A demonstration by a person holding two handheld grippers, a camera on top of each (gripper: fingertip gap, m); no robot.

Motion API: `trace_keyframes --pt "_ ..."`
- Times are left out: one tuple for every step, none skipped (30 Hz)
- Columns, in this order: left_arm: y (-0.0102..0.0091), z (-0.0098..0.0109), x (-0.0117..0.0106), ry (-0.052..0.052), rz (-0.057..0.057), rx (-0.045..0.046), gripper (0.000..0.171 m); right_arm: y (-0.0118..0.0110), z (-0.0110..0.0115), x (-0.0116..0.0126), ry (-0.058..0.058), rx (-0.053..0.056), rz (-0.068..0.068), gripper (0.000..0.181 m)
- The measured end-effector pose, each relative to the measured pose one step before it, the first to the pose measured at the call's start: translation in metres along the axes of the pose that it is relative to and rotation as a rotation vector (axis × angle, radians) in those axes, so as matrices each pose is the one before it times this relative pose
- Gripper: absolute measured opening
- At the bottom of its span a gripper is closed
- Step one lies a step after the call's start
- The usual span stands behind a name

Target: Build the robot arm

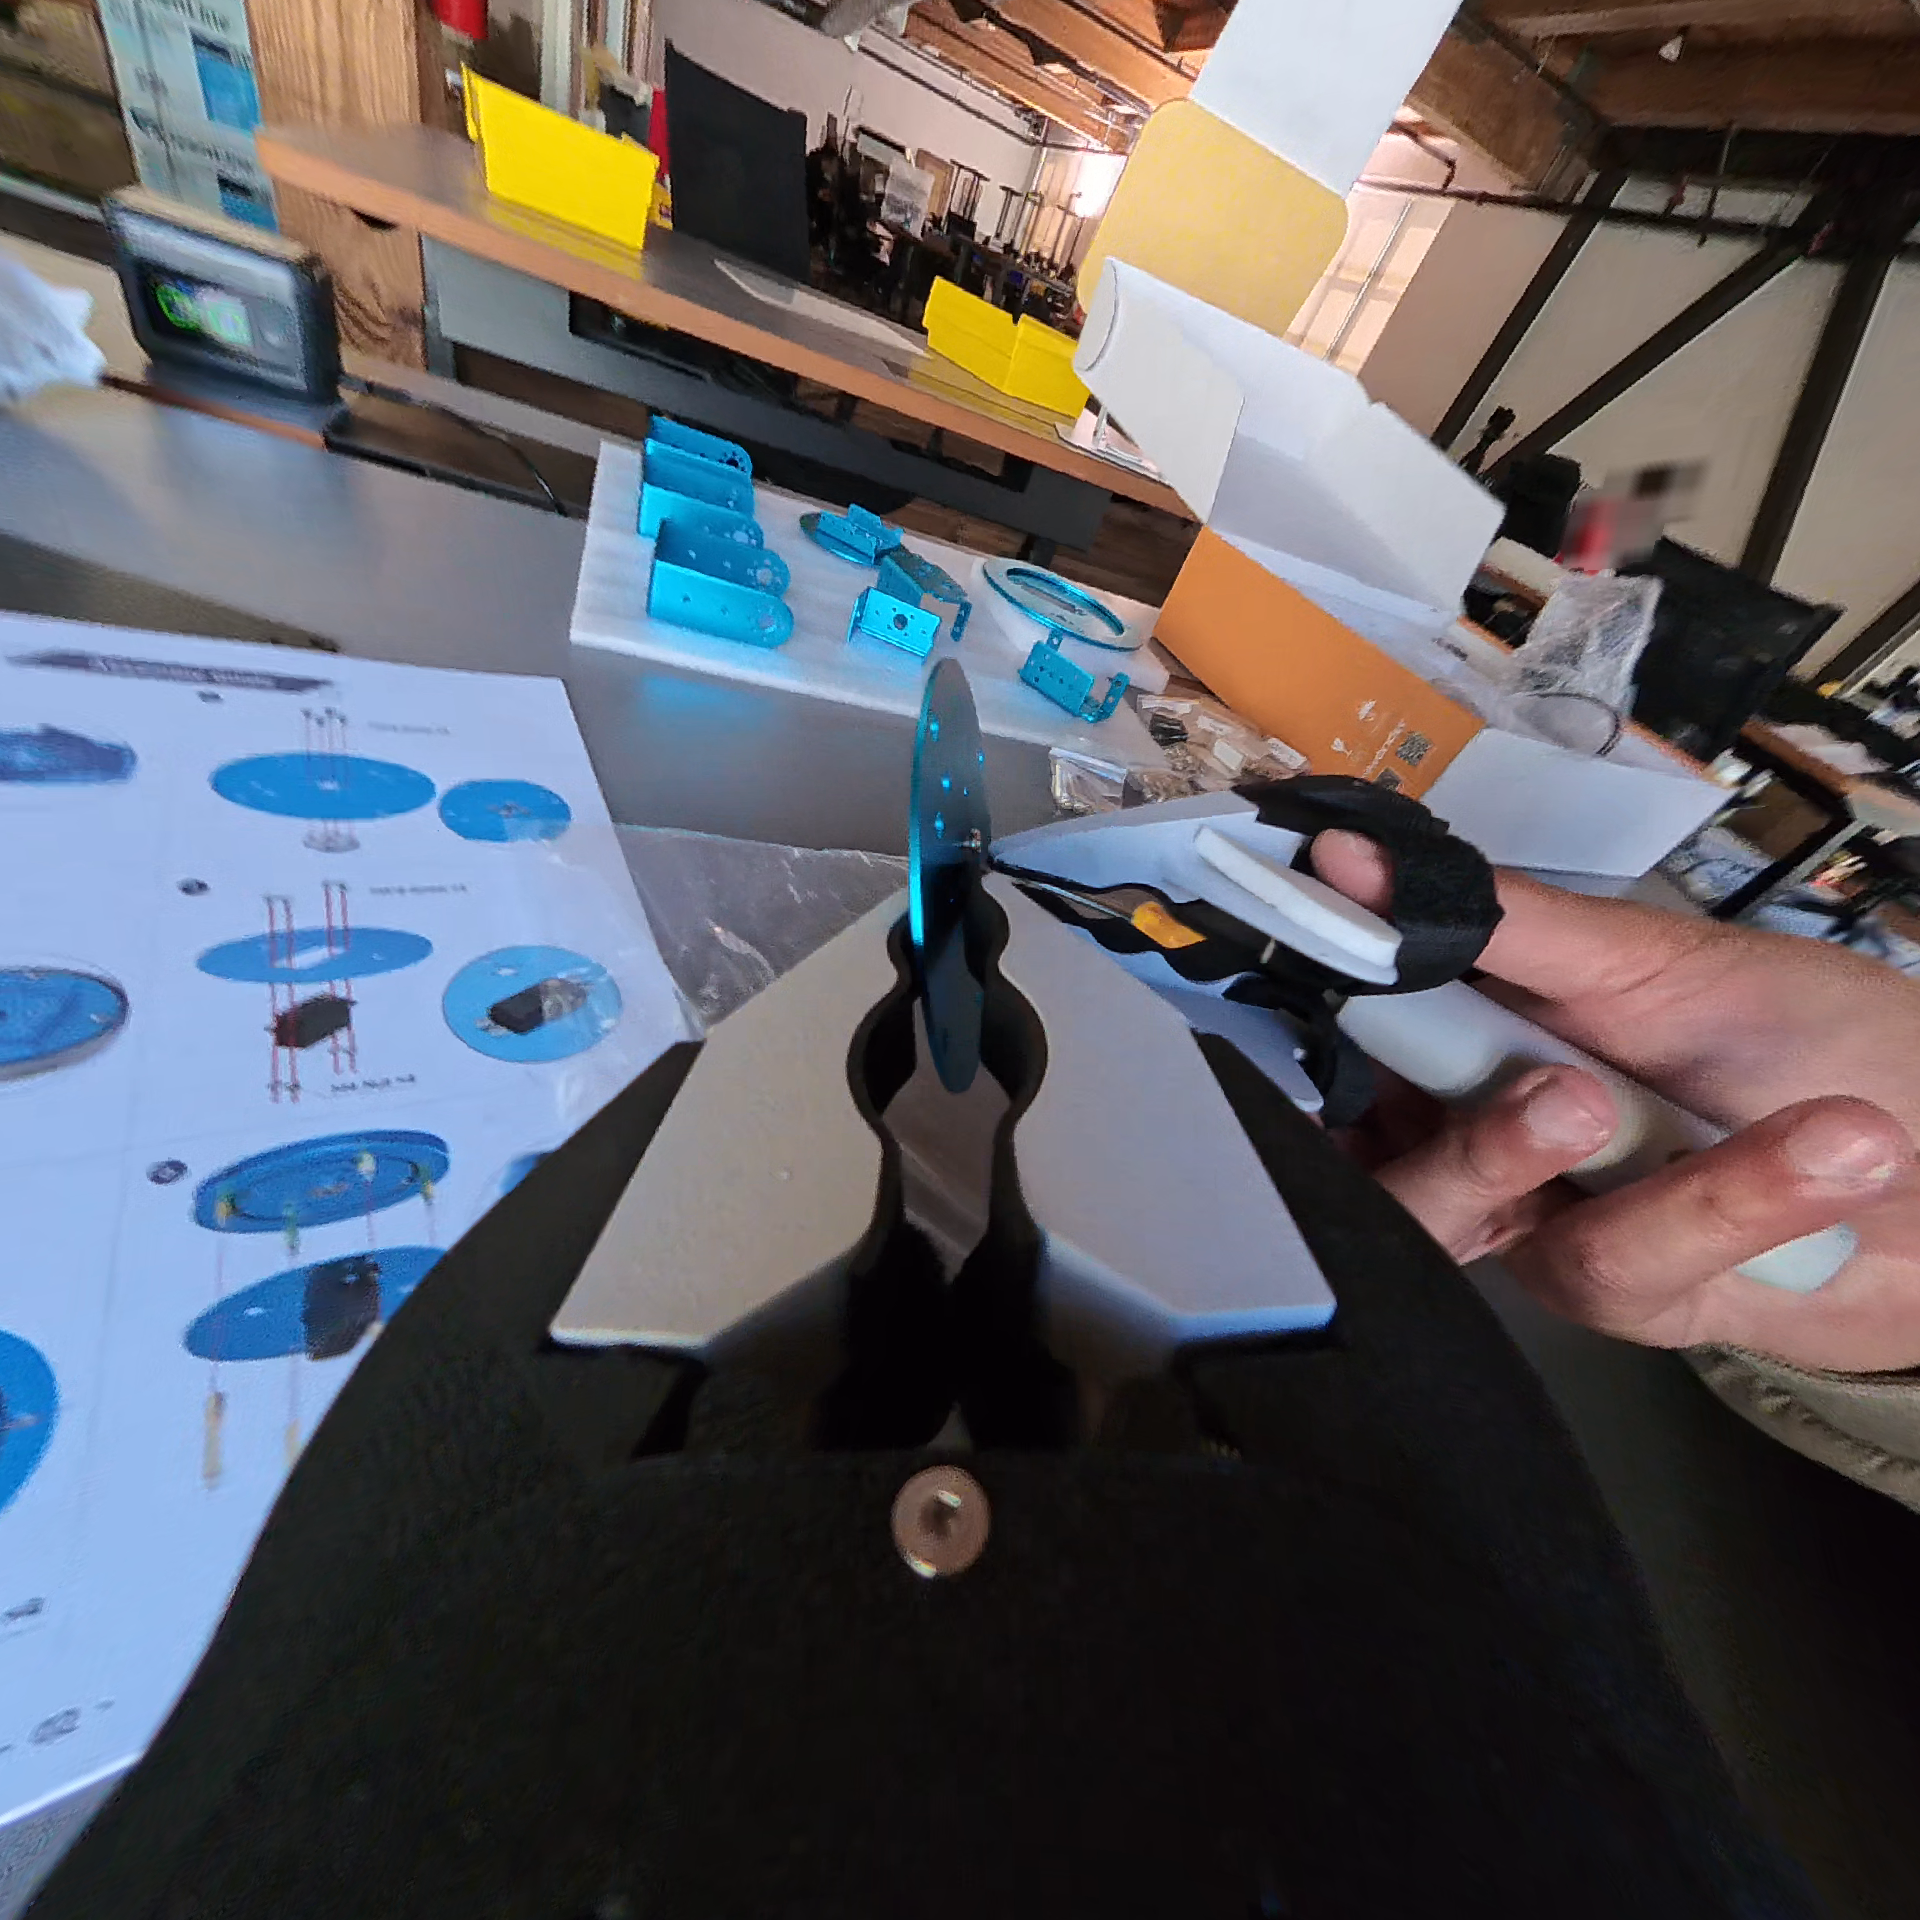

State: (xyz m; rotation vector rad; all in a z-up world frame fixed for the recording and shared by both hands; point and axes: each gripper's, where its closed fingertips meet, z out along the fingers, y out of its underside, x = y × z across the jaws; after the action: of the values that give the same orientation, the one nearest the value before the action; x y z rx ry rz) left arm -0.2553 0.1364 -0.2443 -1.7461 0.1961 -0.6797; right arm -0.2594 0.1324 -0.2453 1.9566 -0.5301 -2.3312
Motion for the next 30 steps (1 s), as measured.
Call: trace_keyframes --pt "0.00144 0.00035 -0.00059 0.0136 -0.0461 -0.00537 0.004 -0.00009 -0.00023 0.00093 0.0114 0.0004 0.0134 0.003" --pt "0.00146 0.00047 -0.00074 0.0129 -0.0419 -0.00510 0.004 -0.00037 -0.00039 0.00097 0.0188 0.0025 0.0028 0.004" --pt "0.00150 0.00070 -0.00062 0.0096 -0.0313 -0.00305 0.004 -0.00053 -0.00047 0.00027 0.0180 0.0008 -0.0054 0.006" --pt "0.00138 0.00073 -0.00077 0.0071 -0.0259 -0.00238 0.004 -0.00086 -0.00048 0.00022 0.0190 0.0019 -0.0048 0.008" --pt "0.00121 0.00077 -0.00071 0.0075 -0.0230 -0.00174 0.004 -0.00086 -0.00029 0.00001 0.0165 0.0010 -0.0037 0.011" --pt "0.00091 0.00055 -0.00089 0.0094 -0.0230 -0.00345 0.004 -0.00076 -0.00011 -0.00022 0.0132 0.0005 -0.0007 0.014" --pt "0.00037 0.00035 -0.00076 0.0108 -0.0231 -0.00369 0.005 -0.00037 0.00016 -0.00050 0.0093 -0.0025 -0.0027 0.016" --pt "0.00060 0.00012 -0.00098 0.0101 -0.0231 -0.00564 0.004 -0.00030 0.00040 -0.00003 0.0088 -0.0047 -0.0052 0.017" --pt "0.00107 0.00048 -0.00127 0.0072 -0.0189 -0.00924 0.004 -0.00059 0.00027 0.00055 0.0091 0.0023 -0.0012 0.019" --pt "0.00091 0.00038 -0.00124 0.0073 -0.0182 -0.00708 0.004 -0.00087 0.00022 0.00063 0.0071 0.0057 0.0017 0.021" --pt "0.00049 0.00020 -0.00102 0.0094 -0.0214 -0.00396 0.004 -0.00035 0.00039 0.00069 0.0039 0.0031 0.0014 0.021" --pt "0.00061 0.00030 -0.00079 0.0078 -0.0178 -0.00643 0.004 -0.00046 0.00031 0.00037 0.0030 0.0030 0.0036 0.021" --pt "0.00027 0.00009 -0.00067 0.0082 -0.0186 -0.00494 0.004 -0.00041 0.00009 0.00003 0.0031 0.0021 0.0007 0.023" --pt "0.00011 0.00005 -0.00046 0.0083 -0.0182 -0.00370 0.004 -0.00008 0.00033 -0.00035 0.0016 0.0016 -0.0015 0.024" --pt "0.00016 0.00009 -0.00056 0.0068 -0.0143 -0.00506 0.004 -0.00017 0.00014 0.00007 0.0055 0.0038 -0.0035 0.024" --pt "-0.00034 -0.00021 -0.00027 0.0075 -0.0141 -0.00072 0.004 0.00025 0.00040 -0.00014 0.0044 0.0022 -0.0032 0.024" --pt "-0.00007 -0.00007 -0.00034 0.0061 -0.0114 -0.00207 0.004 0.00018 0.00046 -0.00036 0.0013 0.0017 0.0019 0.025" --pt "0.00017 0.00009 -0.00024 0.0052 -0.0098 -0.00410 0.004 0.00001 0.00020 -0.00001 0.0059 0.0015 -0.0020 0.026" --pt "-0.00018 -0.00011 -0.00013 0.0067 -0.0125 -0.00122 0.004 0.00002 0.00016 -0.00004 0.0082 0.0001 -0.0083 0.026" --pt "-0.00026 -0.00014 -0.00039 0.0048 -0.0092 -0.00113 0.004 -0.00014 0.00009 -0.00011 0.0065 0.0007 -0.0034 0.026" --pt "-0.00028 -0.00023 -0.00036 0.0029 -0.0068 -0.00072 0.004 -0.00057 -0.00012 0.00001 0.0072 0.0036 -0.0021 0.027" --pt "-0.00048 -0.00041 -0.00019 0.0038 -0.0082 0.00169 0.004 -0.00008 0.00008 -0.00034 0.0064 0.0009 -0.0060 0.027" --pt "-0.00013 -0.00006 -0.00013 0.0049 -0.0086 -0.00142 0.004 0.00000 0.00009 -0.00023 0.0070 -0.0004 -0.0052 0.028" --pt "-0.00030 -0.00019 0.00002 0.0073 -0.0126 -0.00064 0.004 0.00041 -0.00006 -0.00052 0.0050 -0.0017 -0.0072 0.028" --pt "-0.00041 -0.00006 -0.00019 0.0087 -0.0167 -0.00034 0.004 0.00061 -0.00021 -0.00008 0.0080 -0.0039 -0.0137 0.029" --pt "-0.00057 -0.00019 -0.00005 0.0111 -0.0206 -0.00122 0.004 -0.00003 -0.00091 -0.00032 0.0122 0.0002 -0.0303 0.030" --pt "-0.00104 -0.00033 -0.00048 0.0104 -0.0202 0.00026 0.004 -0.00037 -0.00150 0.00014 0.0187 0.0002 -0.0384 0.030" --pt "-0.00063 -0.00027 -0.00040 0.0104 -0.0195 -0.00244 0.004 -0.00066 -0.00171 -0.00114 0.0080 0.0004 -0.0351 0.030" --pt "-0.00090 -0.00021 -0.00026 0.0123 -0.0232 -0.00134 0.004 -0.00123 -0.00181 -0.00067 0.0141 0.0025 -0.0463 0.031" --pt "-0.00062 0.00001 -0.00018 0.0137 -0.0262 -0.00283 0.004 -0.00155 -0.00210 -0.00071 0.0170 0.0058 -0.0568 0.031"
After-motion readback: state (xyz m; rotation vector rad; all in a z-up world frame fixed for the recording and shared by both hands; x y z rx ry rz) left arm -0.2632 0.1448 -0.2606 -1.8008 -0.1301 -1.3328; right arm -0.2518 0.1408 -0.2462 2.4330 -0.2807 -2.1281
